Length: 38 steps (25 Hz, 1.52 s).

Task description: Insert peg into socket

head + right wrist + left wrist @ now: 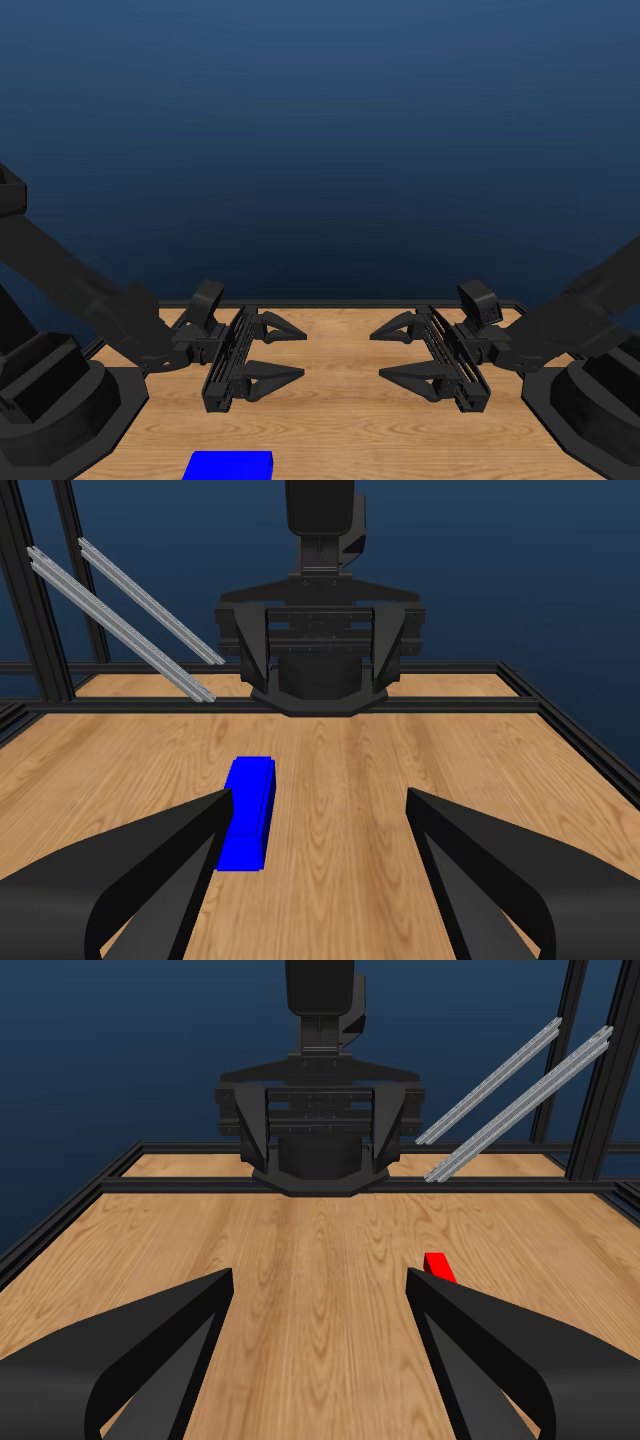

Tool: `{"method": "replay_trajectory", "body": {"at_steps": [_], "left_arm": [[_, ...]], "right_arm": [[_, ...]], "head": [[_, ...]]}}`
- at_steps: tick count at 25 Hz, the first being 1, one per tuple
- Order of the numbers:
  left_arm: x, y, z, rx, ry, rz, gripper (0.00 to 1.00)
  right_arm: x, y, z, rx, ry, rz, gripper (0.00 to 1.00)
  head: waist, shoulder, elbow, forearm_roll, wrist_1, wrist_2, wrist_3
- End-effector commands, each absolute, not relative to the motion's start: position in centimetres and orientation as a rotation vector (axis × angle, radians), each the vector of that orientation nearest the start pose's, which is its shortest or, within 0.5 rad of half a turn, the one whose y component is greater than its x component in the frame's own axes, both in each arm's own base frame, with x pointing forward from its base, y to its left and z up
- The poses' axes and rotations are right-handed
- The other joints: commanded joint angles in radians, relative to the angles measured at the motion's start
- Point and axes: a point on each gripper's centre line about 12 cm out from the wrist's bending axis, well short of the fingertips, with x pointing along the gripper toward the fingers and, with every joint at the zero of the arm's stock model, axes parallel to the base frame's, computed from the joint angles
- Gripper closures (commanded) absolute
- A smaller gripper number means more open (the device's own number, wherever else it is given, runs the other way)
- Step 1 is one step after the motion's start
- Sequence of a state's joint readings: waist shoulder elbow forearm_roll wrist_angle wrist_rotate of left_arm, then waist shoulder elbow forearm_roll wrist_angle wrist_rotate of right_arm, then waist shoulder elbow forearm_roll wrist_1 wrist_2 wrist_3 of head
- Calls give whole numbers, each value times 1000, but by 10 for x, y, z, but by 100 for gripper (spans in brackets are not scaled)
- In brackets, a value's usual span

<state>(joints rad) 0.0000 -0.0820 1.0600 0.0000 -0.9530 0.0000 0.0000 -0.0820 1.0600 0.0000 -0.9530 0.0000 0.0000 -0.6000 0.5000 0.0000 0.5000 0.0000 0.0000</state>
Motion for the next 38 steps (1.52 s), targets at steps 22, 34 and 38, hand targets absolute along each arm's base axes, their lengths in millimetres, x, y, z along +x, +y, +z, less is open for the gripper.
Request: {"method": "replay_trajectory", "body": {"at_steps": [22, 34, 38], "left_arm": [[272, -31, 133, -212, 424, 79, 0], [269, -57, 104, -319, 551, 67, 0], [266, -60, 90, -335, 592, 76, 0]], "right_arm": [[360, 9, 152, 136, 220, -88, 0], [358, 12, 150, 156, 231, -88, 0], [355, 10, 149, 173, 233, -104, 0]], "head": [[20, 208, -96, 33, 160, 109, 116], [13, 233, -94, 38, 212, 131, 128], [9, 234, -93, 37, 217, 130, 122]]}}
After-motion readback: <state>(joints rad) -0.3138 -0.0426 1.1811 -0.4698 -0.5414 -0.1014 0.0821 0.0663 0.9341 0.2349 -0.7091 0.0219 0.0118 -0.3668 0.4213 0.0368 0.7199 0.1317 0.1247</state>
